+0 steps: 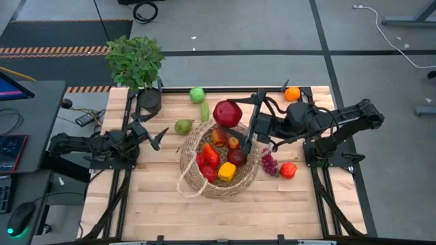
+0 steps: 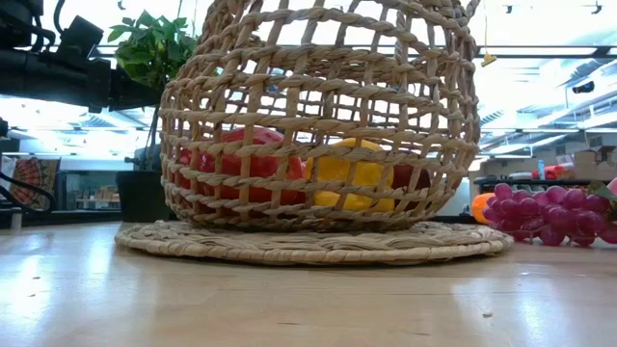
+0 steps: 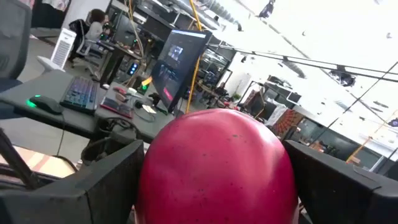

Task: Build produce basket
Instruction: Put the pomegranate into the woven basket

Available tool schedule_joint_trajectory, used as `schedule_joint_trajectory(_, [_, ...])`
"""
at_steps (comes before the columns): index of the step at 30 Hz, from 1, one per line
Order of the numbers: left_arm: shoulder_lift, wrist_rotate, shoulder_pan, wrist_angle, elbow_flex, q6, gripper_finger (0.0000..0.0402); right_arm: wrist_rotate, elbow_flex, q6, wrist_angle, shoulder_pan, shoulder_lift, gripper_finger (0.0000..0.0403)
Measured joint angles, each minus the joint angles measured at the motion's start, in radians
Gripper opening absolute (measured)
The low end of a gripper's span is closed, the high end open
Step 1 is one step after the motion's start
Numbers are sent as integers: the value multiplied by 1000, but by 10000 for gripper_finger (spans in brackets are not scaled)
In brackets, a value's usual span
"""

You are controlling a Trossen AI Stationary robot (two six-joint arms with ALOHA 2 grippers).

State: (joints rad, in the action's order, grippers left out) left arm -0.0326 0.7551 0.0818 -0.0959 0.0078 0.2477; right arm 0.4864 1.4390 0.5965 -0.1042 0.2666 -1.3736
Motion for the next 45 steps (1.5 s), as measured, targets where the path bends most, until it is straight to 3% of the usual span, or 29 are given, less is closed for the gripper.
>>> schedule_joint_trajectory(8, [0, 0, 0, -1, 0, 0, 388, 74, 2, -5, 4, 49, -3, 377])
schedule_joint_trajectory(15, [0, 0, 0, -2, 0, 0, 388, 84, 65, -210, 133, 74, -18, 377])
schedule_joint_trajectory(24, [-5, -1, 0, -1, 0, 1, 388, -130, 102, -518, 240, 9, -67, 377])
schedule_joint_trajectory(34, [-20, -5, 0, 0, 0, 0, 388, -228, 101, -831, 451, -52, -100, 378])
schedule_joint_trajectory(38, [-20, -5, 0, -1, 0, 0, 388, -253, 101, -859, 504, -64, -125, 378])
schedule_joint_trajectory(45, [-18, -4, 0, -2, 0, -1, 388, -266, 100, -713, 514, -57, -166, 378])
